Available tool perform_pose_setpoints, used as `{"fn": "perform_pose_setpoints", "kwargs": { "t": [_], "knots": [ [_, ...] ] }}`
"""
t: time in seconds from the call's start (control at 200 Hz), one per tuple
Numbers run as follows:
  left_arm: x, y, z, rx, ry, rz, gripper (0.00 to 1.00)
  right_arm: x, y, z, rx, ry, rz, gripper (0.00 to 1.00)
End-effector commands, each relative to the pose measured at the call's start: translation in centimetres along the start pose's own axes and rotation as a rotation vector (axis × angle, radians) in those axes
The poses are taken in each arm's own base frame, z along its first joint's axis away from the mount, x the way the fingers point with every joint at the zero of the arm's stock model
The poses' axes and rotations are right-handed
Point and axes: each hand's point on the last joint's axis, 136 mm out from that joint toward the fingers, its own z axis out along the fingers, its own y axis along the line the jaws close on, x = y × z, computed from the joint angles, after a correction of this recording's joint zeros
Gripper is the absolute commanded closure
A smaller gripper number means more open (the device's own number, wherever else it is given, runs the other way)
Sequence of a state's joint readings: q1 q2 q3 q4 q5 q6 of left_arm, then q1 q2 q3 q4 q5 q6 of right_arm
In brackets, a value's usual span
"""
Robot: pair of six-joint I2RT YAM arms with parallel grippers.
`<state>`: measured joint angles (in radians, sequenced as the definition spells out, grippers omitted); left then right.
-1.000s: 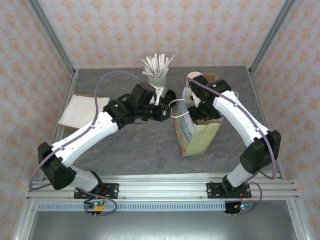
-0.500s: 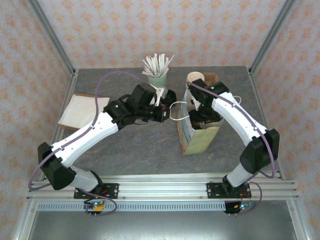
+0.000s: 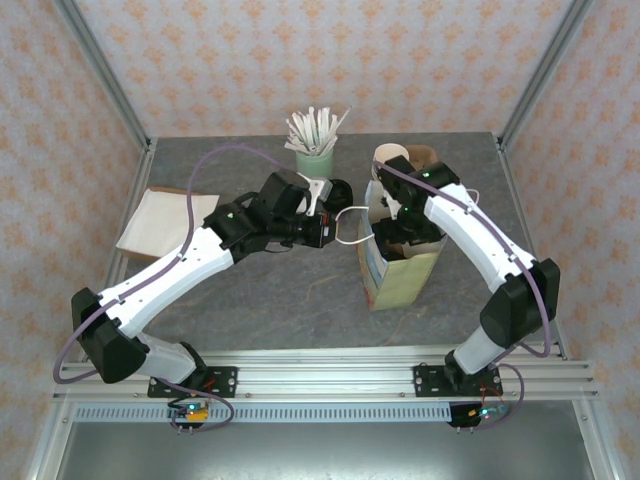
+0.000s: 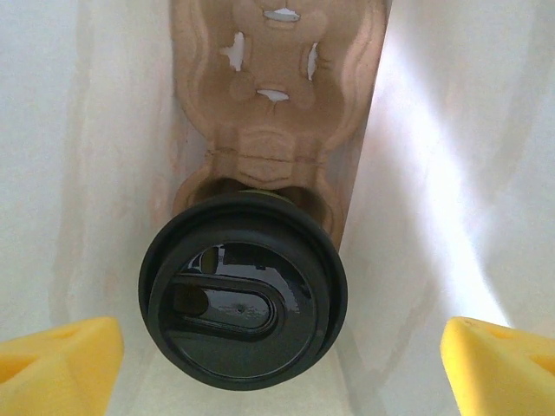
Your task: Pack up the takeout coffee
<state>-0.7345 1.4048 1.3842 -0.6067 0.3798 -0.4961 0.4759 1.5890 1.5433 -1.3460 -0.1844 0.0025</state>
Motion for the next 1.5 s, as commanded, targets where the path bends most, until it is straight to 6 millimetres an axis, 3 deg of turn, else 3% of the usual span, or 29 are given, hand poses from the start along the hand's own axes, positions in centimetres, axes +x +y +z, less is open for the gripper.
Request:
{"fn": "perform_pose_setpoints", "kwargs": {
  "t": [0.0, 0.621, 0.731, 0.996, 1.091, 1.151, 1.236, 1.336, 1.496],
  "knots": [
    [0.1, 0.0, -0.9, -0.016, -0.015, 0.014, 1.00, 0.1, -0.2, -2.0, -0.010, -0.045, 0.017, 0.05],
    [-0.1, -0.1, -1.0, -0.013, -0.019, 0.009, 1.00, -0.7, 0.8, -6.5, -0.089, -0.169, 0.033, 0.07],
    [-0.2, -0.2, -1.1, -0.011, -0.024, 0.011, 1.00, -1.3, 0.6, -8.9, -0.089, -0.245, 0.047, 0.08],
    [-0.5, -0.4, -1.5, -0.006, -0.039, 0.005, 1.00, -3.2, -0.4, -17.4, -0.090, -0.541, 0.092, 0.08],
    [-1.1, -0.7, -1.8, 0.001, -0.058, 0.002, 0.87, -4.2, -1.6, -19.6, -0.041, -0.655, 0.128, 0.08],
    [-2.0, -1.2, -2.3, 0.004, -0.080, 0.003, 0.73, -5.0, -1.8, -20.8, -0.046, -0.732, 0.136, 0.08],
    [-4.0, -2.4, -3.7, 0.012, -0.133, 0.019, 0.58, -6.1, -0.5, -22.5, -0.123, -0.847, 0.093, 0.09],
    [-6.8, -3.2, -6.2, -0.018, -0.234, 0.045, 0.48, -7.4, 1.3, -23.4, -0.210, -0.923, 0.032, 0.10],
    [-10.3, -0.4, -9.7, -0.176, -0.397, 0.009, 0.35, -10.0, 0.6, -23.6, -0.185, -1.014, 0.102, 0.10]
  ]
}}
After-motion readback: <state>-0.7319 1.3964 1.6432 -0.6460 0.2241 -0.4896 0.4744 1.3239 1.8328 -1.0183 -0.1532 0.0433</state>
